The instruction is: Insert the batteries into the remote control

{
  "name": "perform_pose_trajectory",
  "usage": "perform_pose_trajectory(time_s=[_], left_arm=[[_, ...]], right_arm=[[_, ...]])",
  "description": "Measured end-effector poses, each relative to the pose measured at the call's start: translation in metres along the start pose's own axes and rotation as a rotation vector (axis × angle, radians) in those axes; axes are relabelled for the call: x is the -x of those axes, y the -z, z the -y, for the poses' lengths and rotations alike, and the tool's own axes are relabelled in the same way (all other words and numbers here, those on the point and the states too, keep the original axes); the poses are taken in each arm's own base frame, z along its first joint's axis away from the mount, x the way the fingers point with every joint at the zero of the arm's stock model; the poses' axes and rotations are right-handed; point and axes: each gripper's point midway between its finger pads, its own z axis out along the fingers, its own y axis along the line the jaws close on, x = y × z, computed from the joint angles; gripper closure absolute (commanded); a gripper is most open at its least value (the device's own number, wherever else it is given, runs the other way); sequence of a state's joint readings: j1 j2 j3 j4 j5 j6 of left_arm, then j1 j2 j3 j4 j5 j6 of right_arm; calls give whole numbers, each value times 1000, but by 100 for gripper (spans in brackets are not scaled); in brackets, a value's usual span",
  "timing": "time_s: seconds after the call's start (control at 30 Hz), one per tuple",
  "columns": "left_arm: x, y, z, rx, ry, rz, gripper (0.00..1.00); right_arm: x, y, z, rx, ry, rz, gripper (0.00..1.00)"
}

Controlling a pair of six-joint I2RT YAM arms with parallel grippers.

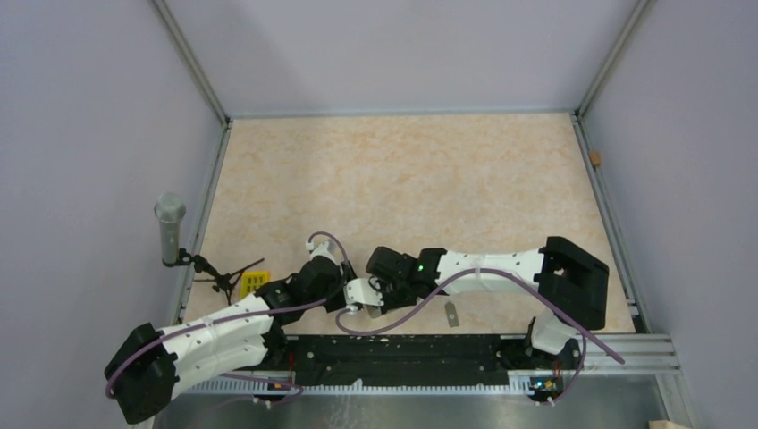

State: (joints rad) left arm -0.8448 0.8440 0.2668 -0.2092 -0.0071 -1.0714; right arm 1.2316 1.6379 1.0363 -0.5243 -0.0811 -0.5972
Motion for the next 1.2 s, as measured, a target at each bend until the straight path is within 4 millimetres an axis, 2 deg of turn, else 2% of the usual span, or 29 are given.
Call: perform_pose_trajectory(time_s=[0.27,0.67,1.07,1.2], left_arm=[[0,0,0,-3,2,3,34],[0,1,1,-8,3,3,33],[1,1,0,-8,4,3,33],[0,1,1,-9,3,0,33]], right_arm=[[1,-6,-5,20,55,-8,100],[5,-7,-7,19,92,-11,77],[5,-5,0,-18,94,-22,75],[13,11,8,-69,79,15,75]])
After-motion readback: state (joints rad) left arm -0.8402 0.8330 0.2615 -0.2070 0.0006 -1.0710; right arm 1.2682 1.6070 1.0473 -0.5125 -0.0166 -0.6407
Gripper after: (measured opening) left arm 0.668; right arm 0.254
